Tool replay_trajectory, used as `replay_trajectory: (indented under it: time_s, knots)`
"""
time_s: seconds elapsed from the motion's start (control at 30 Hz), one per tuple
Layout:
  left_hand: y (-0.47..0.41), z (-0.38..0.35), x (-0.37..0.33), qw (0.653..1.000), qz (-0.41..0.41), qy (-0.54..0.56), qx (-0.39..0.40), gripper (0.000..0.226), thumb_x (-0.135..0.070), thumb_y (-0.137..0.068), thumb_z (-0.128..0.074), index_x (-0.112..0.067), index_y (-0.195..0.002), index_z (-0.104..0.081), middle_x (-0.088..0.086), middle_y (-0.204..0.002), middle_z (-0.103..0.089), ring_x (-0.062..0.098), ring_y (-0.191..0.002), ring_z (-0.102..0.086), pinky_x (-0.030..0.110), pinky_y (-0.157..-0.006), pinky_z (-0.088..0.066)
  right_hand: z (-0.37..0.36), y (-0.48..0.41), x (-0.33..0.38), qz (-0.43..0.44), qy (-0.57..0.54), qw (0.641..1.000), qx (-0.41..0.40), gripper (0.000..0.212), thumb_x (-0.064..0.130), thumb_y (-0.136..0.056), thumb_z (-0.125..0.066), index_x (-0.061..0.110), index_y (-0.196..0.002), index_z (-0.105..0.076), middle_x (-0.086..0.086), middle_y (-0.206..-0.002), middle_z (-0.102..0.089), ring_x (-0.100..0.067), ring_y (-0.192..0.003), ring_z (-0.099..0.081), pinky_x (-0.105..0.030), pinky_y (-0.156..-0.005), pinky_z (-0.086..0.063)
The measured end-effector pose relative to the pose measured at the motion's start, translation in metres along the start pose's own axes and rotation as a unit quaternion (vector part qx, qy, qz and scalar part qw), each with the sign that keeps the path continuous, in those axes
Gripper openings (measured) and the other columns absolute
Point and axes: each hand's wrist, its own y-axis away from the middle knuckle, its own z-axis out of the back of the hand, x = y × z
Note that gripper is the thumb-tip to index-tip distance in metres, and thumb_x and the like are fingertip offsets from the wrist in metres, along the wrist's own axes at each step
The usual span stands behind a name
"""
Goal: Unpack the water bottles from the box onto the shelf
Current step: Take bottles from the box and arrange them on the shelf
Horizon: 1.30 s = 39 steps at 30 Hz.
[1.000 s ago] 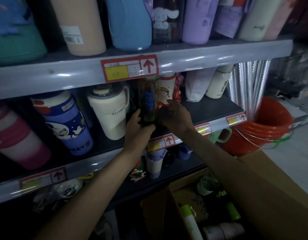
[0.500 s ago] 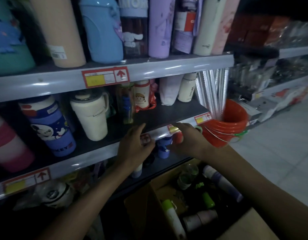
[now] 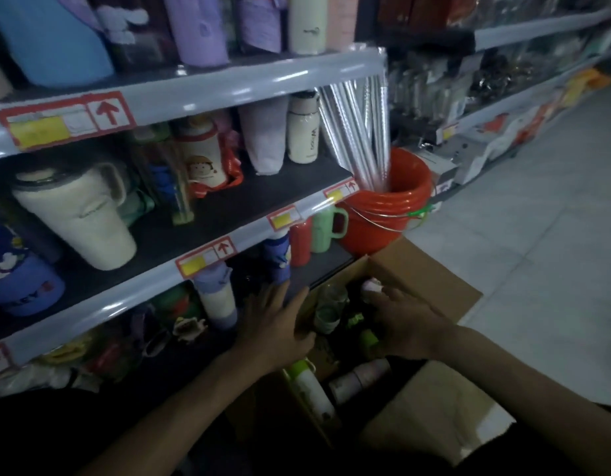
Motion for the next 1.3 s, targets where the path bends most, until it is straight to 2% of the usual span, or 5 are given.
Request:
replay_trajectory:
  time_s: [0.23,0.47,0.73,1.03,1.3]
  knots:
    - [-0.004,-0.058,0.005,0.987,-0.061,-0.13,0.076,0.091,-0.068,-0.089,-0.046,-0.031,-0.162,-0.005,0.005,-0.169,-0.008,0.03,-0.155,-0.01,0.057,-0.124,-0.01,-0.052,0.0,-0.017,0.02,0.041,0.996,0.073,0.084,0.05,-0.087,-0.067,0.023,-0.155,-0.026,-0.012,-0.148,-0.039,-0.034,-0.133,-0.045,-0.045,-0.106,-0.046]
    - [-0.042,-0.108,0.015,0.957,-0.148,-0.226,0.109,0.092,-0.054,-0.074,-0.069,-0.019,-0.153,-0.04,0.016,-0.141,-0.054,0.038,-0.128,-0.055,0.059,-0.109,-0.038,-0.07,0.022,-0.019,0.017,0.071,0.989,0.128,0.066,0.033,-0.094,-0.065,0.022,-0.152,-0.035,-0.013,-0.151,-0.038,-0.036,-0.136,-0.043,-0.046,-0.109,-0.04]
    - [-0.086,-0.153,-0.01,0.915,-0.176,-0.323,0.165,0.084,-0.038,-0.08,-0.072,-0.017,-0.153,-0.037,0.015,-0.148,-0.045,0.035,-0.133,-0.045,0.054,-0.111,-0.034,-0.068,0.023,-0.036,0.01,0.027,0.991,0.127,0.048,0.03,-0.095,-0.062,0.025,-0.142,-0.051,-0.007,-0.143,-0.051,-0.031,-0.13,-0.052,-0.042,-0.102,-0.048]
    - [-0.102,-0.207,-0.011,0.832,-0.161,-0.355,0.395,0.079,-0.031,-0.09,-0.07,-0.028,-0.157,-0.029,0.009,-0.163,-0.025,0.038,-0.151,-0.018,0.059,-0.118,-0.023,-0.093,0.027,-0.053,-0.009,0.036,0.991,0.128,0.053,0.03,-0.099,-0.054,0.017,-0.149,-0.04,-0.011,-0.143,-0.048,-0.029,-0.124,-0.054,-0.034,-0.081,-0.038]
    - [-0.101,-0.233,-0.024,0.782,-0.217,-0.439,0.385,0.05,-0.024,-0.103,-0.048,-0.016,-0.152,-0.038,0.013,-0.158,-0.036,0.035,-0.145,-0.031,0.052,-0.118,-0.026,-0.105,0.023,-0.048,0.008,0.061,0.99,0.13,0.052,0.03,-0.099,-0.052,0.017,-0.149,-0.043,-0.012,-0.148,-0.047,-0.03,-0.122,-0.055,-0.037,-0.086,-0.044]
